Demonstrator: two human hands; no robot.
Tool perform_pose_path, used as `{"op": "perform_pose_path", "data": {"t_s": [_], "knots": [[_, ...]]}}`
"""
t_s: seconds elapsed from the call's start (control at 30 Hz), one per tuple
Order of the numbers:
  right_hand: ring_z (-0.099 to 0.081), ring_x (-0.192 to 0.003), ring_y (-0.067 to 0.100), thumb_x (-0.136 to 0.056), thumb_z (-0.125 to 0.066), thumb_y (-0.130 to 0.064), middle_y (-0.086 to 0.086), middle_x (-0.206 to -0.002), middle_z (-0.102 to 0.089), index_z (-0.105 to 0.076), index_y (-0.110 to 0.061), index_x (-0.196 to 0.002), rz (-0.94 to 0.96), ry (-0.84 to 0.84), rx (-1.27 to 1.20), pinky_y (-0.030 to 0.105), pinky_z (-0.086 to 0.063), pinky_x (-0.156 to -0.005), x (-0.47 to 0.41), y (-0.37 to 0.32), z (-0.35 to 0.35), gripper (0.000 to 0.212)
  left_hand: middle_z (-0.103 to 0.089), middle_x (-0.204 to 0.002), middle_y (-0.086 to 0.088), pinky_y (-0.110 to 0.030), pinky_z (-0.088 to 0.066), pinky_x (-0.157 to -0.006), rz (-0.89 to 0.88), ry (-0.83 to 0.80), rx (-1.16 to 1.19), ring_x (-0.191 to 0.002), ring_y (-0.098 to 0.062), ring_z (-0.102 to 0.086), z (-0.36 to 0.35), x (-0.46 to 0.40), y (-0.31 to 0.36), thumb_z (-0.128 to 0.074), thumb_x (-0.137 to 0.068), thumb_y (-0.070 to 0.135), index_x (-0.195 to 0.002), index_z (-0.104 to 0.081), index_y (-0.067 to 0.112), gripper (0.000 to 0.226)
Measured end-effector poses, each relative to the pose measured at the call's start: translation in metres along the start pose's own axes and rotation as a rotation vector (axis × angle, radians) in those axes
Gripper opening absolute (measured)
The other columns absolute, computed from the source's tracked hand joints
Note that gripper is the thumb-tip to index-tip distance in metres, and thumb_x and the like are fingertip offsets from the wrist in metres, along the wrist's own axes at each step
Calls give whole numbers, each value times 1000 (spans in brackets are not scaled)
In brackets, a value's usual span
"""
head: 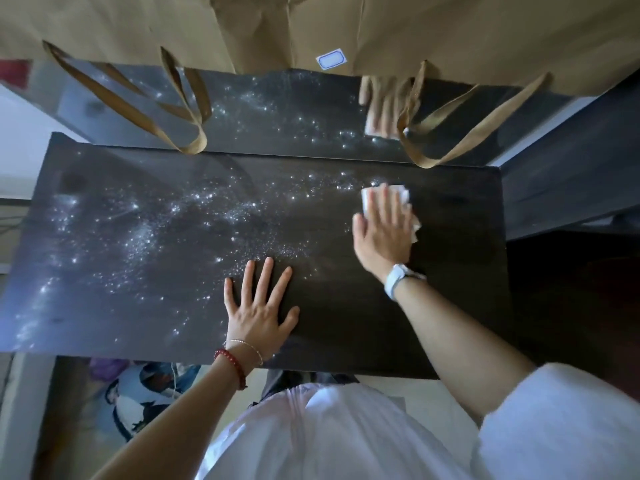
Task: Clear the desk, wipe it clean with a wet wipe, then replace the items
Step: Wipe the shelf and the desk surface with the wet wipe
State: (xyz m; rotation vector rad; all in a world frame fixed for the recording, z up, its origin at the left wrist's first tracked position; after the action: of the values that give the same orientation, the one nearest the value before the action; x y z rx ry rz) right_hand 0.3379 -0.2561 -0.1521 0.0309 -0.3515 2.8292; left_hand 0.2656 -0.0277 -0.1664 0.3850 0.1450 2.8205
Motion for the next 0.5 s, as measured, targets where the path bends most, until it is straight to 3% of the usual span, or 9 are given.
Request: {"op": "perform_pose_path", "data": {"t_s": [0.1, 0.17, 0.27, 0.37, 0.43, 0.5], "knots": [[-31, -138, 27, -92, -31, -37, 7, -147, -37, -35, -18, -140, 478, -92, 63, 46, -20, -112, 59, -48, -12, 52, -35, -146, -9, -63, -14, -102, -1, -5, -30, -134, -30, -14, 3, 1, 1, -31, -81, 56, -139, -26, 29, 64], [-35, -135, 29, -90, -31, -33, 7, -146, -40, -35, -17, -139, 503, -86, 90, 45, -20, -110, 55, -13, -8, 51, -37, -145, -9, -64, -17, -101, 0, 10, -34, -133, -30, -15, 5, -1, 1, -32, -80, 55, -138, -28, 28, 64], [-31, -136, 36, -91, -23, -32, 18, -146, -35, -34, -7, -139, -22, 22, 76, 51, -22, -110, 13, 82, 19, 56, -36, -146, -9, -65, -18, -102, 0, 17, -11, -134, -30, -15, 5, -1, 1, -32, -79, 55, -139, -28, 29, 65], [-7, -143, 33, -97, -23, -31, 19, -154, -13, -16, -2, -145, -547, 66, -52, 49, -3, -115, -15, 130, 36, 57, -34, -146, -8, -65, -16, -104, 2, 22, -15, -135, -31, -15, 3, 0, 2, -33, -80, 55, -140, -28, 29, 66], [-1, -144, 32, -98, -26, -32, 19, -155, -7, -10, -1, -146, -638, 67, -105, 46, 2, -115, -31, 108, 31, 59, -33, -147, -7, -61, -9, -106, -6, 27, -22, -135, -30, -15, 2, 1, 2, -33, -80, 56, -140, -27, 30, 66], [-5, -143, 33, -95, -23, -36, 21, -154, -12, -14, 1, -145, -523, 70, -120, 47, 0, -115, -48, 57, 19, 63, -35, -146, -6, -56, -6, -105, -9, 37, -45, -135, -30, -17, 4, 1, 1, -33, -79, 56, -139, -29, 30, 66]]}}
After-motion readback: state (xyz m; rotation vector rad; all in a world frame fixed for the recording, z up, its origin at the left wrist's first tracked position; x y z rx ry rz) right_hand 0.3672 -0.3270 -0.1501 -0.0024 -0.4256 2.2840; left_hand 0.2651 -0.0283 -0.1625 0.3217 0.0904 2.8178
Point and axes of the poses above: each hand's wrist, its own x-axis away from the middle knuckle, its own z-axis out of the back of the hand, y = z × x, the point moved 8 cm from there along -x, towards the middle knuckle
